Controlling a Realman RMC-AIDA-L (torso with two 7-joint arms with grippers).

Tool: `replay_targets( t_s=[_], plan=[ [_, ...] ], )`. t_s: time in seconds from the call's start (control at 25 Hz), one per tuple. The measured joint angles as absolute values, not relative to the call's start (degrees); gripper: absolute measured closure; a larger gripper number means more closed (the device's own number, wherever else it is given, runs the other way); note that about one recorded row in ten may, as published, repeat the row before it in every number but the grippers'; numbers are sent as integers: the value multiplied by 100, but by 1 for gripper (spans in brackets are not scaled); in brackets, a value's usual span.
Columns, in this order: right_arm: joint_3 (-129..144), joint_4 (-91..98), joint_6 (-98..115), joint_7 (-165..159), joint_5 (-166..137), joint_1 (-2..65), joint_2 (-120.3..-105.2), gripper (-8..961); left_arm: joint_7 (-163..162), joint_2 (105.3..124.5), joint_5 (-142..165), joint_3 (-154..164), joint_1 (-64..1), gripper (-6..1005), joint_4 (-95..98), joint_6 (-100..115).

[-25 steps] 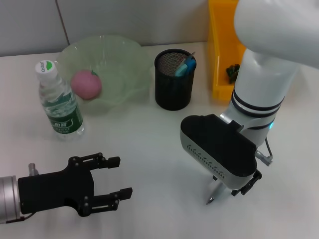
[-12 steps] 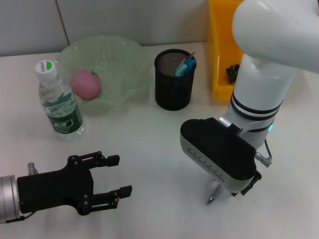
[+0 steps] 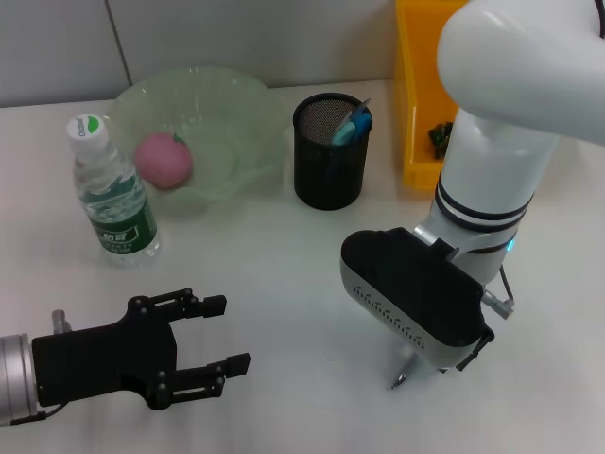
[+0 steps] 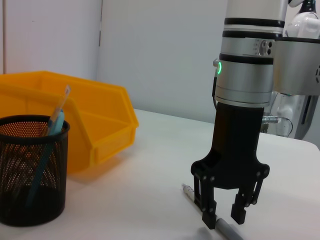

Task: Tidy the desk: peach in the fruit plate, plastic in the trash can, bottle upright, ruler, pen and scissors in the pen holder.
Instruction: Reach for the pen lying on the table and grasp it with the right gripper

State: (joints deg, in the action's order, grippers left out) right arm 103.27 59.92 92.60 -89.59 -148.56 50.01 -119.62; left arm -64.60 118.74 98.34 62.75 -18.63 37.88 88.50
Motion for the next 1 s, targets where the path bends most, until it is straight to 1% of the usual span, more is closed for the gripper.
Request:
replay_targets(
  t_s=[0.24, 0.56, 0.8, 1.0],
  plan=[
    [10384, 5896, 9129, -8955, -14855, 5001, -11962, 541, -6530, 11874, 9834, 6267, -1863, 246, 3787, 8850],
    [10415, 5902, 9087, -8973, -14842, 4991, -11962, 581, -6546, 11874, 9834, 6266, -1865, 246, 3788, 8850],
    [10417, 5902, 9078, -8977, -14837, 4992, -11962, 577, -6548, 11874, 9829, 6266, -1865, 246, 3788, 8850],
    [10433, 5902, 9078, -8980, -14837, 4992, -11962, 594, -6548, 11874, 9825, 6267, -1874, 246, 3788, 8850]
  ],
)
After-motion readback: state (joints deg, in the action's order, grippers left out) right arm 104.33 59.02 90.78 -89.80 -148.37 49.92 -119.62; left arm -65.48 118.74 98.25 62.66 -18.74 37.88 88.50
